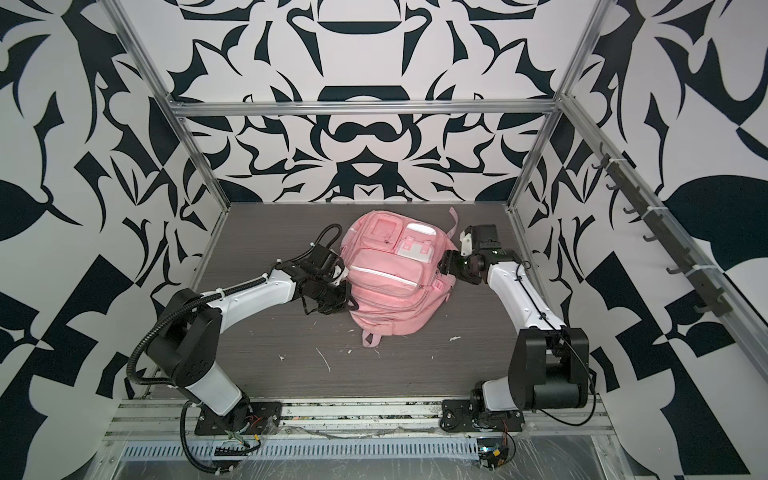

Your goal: Pack the student bag

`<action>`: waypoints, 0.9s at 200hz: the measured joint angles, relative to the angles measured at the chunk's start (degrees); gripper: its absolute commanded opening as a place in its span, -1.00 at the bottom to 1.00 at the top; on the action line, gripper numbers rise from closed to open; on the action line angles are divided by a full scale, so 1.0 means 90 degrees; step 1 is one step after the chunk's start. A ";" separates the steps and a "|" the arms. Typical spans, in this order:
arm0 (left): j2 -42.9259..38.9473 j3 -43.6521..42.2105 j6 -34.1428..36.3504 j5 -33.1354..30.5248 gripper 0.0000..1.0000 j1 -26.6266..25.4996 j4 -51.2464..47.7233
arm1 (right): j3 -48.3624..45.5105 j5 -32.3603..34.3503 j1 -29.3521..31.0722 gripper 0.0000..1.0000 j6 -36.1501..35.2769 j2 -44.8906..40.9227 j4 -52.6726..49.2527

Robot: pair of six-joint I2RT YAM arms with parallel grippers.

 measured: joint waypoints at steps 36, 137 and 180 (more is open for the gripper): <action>-0.0413 -0.0459 0.0134 0.0359 0.41 -0.0012 0.0049 | -0.0328 -0.0117 -0.1107 0.43 0.0357 0.0209 0.0051; 0.0903 0.1807 0.0568 0.1056 0.93 0.2123 0.0002 | 0.0833 -0.0784 -0.1474 0.26 0.0865 0.2637 0.0692; 0.2446 0.2380 0.0379 0.1107 0.80 0.1984 0.0206 | 0.1838 -0.0843 -0.1027 0.06 0.0673 0.3490 0.0423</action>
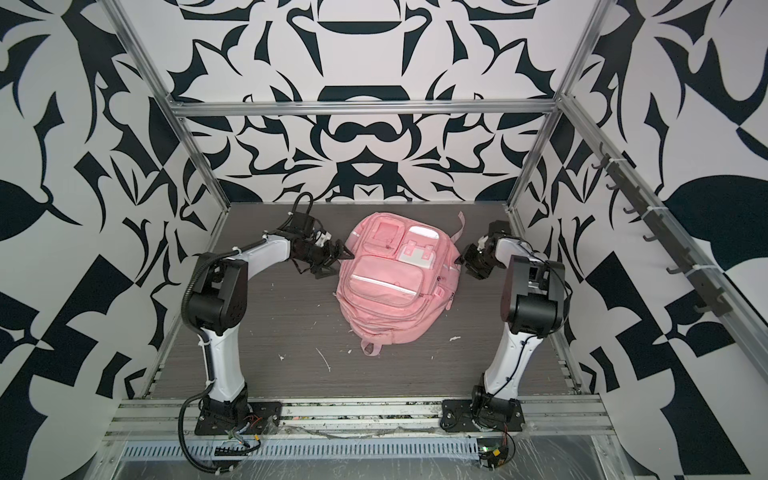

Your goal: Pack the student bag

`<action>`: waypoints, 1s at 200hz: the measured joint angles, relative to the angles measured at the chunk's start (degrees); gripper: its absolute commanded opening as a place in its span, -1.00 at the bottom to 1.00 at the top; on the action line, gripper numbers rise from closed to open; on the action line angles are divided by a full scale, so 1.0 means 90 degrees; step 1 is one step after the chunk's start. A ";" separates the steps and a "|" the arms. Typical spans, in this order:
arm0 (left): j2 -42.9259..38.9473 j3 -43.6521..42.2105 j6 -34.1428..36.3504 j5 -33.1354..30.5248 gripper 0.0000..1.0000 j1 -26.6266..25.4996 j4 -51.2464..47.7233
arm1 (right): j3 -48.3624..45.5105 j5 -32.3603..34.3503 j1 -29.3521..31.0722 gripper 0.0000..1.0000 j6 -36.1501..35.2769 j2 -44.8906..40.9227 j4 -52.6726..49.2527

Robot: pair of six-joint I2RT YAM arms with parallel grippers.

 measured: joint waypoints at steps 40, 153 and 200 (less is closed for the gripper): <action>-0.0544 -0.1416 -0.0503 -0.0012 0.48 -0.0192 0.0884 | 0.0483 0.0262 0.0765 0.01 -0.0112 0.0357 0.0114; -0.2276 -0.3150 -0.0879 -0.0488 0.51 -0.0731 0.1030 | 0.0374 -0.0143 0.1214 0.05 0.0085 0.0408 0.0692; -0.2307 -0.2586 -0.0321 -0.0510 0.98 -0.0362 0.0393 | 0.0129 -0.0095 0.0903 0.76 0.0087 -0.0500 0.0347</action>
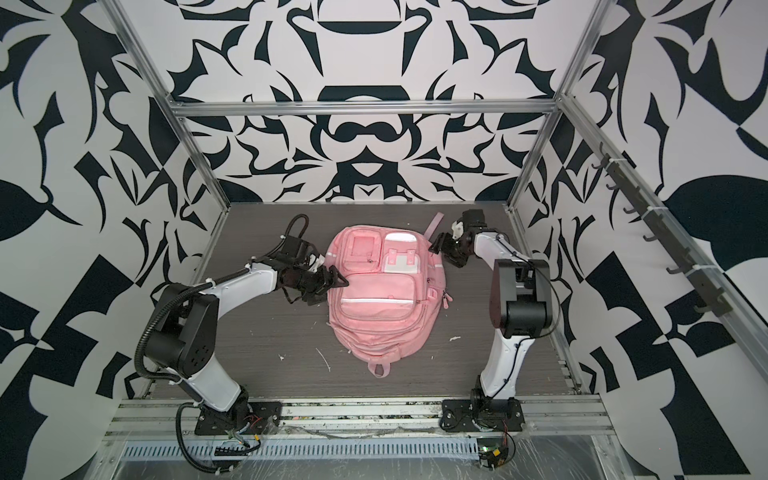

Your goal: Pack the student bag

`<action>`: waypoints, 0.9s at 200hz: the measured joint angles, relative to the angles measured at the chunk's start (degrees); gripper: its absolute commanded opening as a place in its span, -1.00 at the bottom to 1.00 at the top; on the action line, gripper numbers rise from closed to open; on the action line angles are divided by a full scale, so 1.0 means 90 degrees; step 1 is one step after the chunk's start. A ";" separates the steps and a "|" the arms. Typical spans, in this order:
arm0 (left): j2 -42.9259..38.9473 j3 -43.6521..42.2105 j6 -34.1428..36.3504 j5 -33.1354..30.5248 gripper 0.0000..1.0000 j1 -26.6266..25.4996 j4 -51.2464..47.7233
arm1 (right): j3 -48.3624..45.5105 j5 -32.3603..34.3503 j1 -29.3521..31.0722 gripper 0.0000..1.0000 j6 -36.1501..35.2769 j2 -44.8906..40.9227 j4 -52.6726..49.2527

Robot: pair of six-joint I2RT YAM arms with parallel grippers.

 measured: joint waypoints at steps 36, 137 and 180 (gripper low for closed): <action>-0.0593 0.0029 0.0551 0.0209 0.99 0.0185 -0.0799 | -0.0250 0.0610 -0.0508 0.98 -0.0340 -0.1389 -0.0146; -0.4405 -0.0270 0.2657 -0.2273 0.99 0.1506 -0.2113 | -0.4794 0.4901 -0.0787 0.99 -0.0272 -0.6907 0.0884; -0.4704 -0.1311 0.3014 -0.4002 0.99 0.1605 -0.1071 | -0.6540 0.5486 -0.0821 0.99 -0.0537 -0.6897 0.3048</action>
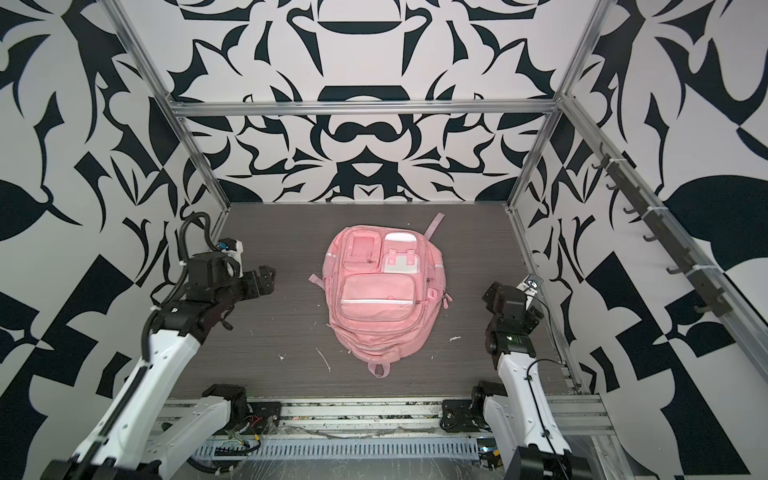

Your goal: Pack the student bag

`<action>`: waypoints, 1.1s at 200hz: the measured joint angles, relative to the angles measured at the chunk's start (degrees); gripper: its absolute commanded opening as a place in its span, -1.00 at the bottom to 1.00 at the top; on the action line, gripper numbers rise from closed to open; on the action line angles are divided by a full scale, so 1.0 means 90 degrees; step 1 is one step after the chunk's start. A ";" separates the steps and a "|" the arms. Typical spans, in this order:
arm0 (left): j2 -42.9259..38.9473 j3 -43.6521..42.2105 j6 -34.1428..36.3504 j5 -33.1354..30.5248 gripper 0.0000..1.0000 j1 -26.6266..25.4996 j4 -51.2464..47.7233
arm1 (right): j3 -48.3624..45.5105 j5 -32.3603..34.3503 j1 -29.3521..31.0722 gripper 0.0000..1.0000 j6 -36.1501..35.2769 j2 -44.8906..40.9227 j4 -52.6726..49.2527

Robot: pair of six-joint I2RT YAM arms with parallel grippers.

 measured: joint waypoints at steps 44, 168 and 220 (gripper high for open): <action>0.1763 -0.0573 0.0529 -0.1003 0.99 0.0124 0.1566 | 0.0202 0.0039 -0.0002 0.99 -0.0454 0.1875 0.0862; 0.3526 -0.2263 0.0964 -0.0848 0.98 0.0702 0.6453 | 0.0172 -0.0933 0.0126 0.99 -0.0452 0.3679 0.3361; 0.3640 -0.2203 0.1375 0.0240 0.98 0.0707 0.7152 | 0.0214 -0.1766 0.0194 0.99 -0.0668 0.4068 0.3752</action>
